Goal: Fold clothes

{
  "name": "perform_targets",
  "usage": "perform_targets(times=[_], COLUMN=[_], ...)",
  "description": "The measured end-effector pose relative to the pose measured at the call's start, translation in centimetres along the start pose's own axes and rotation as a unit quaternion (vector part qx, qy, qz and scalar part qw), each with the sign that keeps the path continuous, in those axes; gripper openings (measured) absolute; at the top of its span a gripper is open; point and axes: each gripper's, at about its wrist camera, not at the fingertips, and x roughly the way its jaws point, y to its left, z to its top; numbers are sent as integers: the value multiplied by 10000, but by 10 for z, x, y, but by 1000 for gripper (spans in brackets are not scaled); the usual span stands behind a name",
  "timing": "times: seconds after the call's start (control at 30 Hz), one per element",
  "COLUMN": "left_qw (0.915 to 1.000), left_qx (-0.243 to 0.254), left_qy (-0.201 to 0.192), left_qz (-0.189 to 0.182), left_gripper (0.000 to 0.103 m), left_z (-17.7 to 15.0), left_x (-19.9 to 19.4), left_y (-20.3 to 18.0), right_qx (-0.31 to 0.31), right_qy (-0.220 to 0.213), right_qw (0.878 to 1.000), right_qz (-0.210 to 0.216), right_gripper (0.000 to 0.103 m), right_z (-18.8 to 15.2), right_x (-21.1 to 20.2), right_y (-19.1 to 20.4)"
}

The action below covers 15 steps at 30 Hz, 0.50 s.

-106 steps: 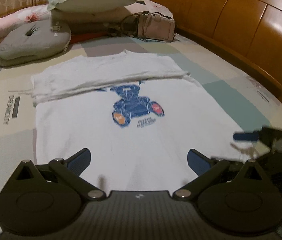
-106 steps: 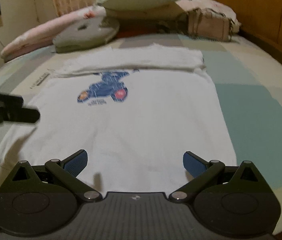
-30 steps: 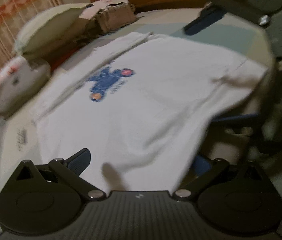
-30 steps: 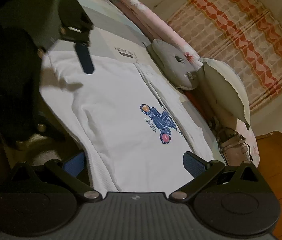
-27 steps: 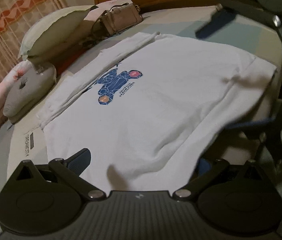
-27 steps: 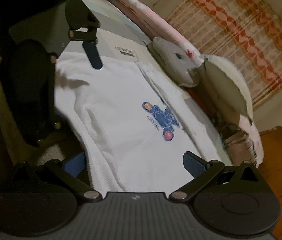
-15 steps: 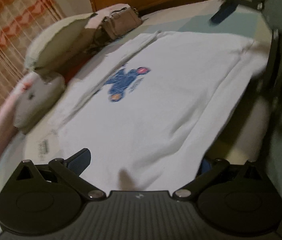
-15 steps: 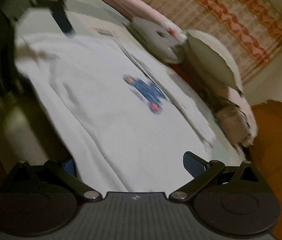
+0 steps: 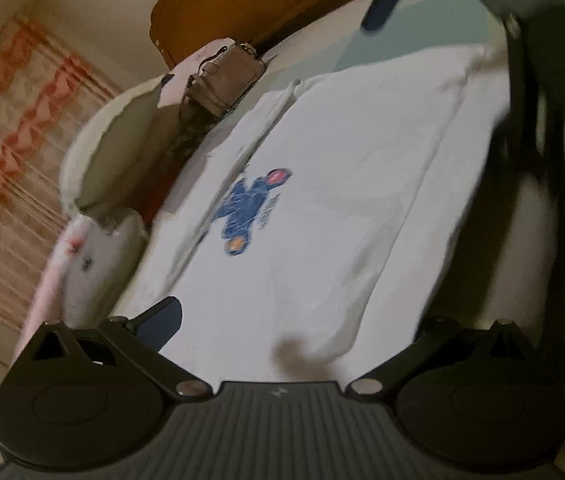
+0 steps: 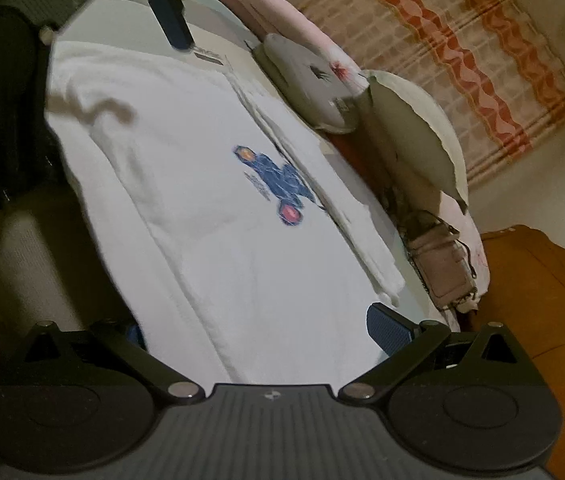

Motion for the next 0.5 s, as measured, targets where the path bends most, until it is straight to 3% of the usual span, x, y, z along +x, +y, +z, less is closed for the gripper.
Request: perform_targets(times=[0.13,0.37,0.5], left_qw=[9994,9961,9947], left_qx=[45,84,-76], left_qy=[176,251,358], left_qz=[301,839,962], left_gripper=[103,103,103], left_z=[-9,-5,-8], left_x=[4,8,14], left_y=[5,1,10], right_qx=[66,-48,-57], right_qy=[131,-15,-43], right_qw=[9998,9987,9968], right_qz=[-153,-498,-790], right_gripper=[103,103,103], right_z=[-10,-9,-11], right_x=[6,3,4], right_y=[-12,-7,-12])
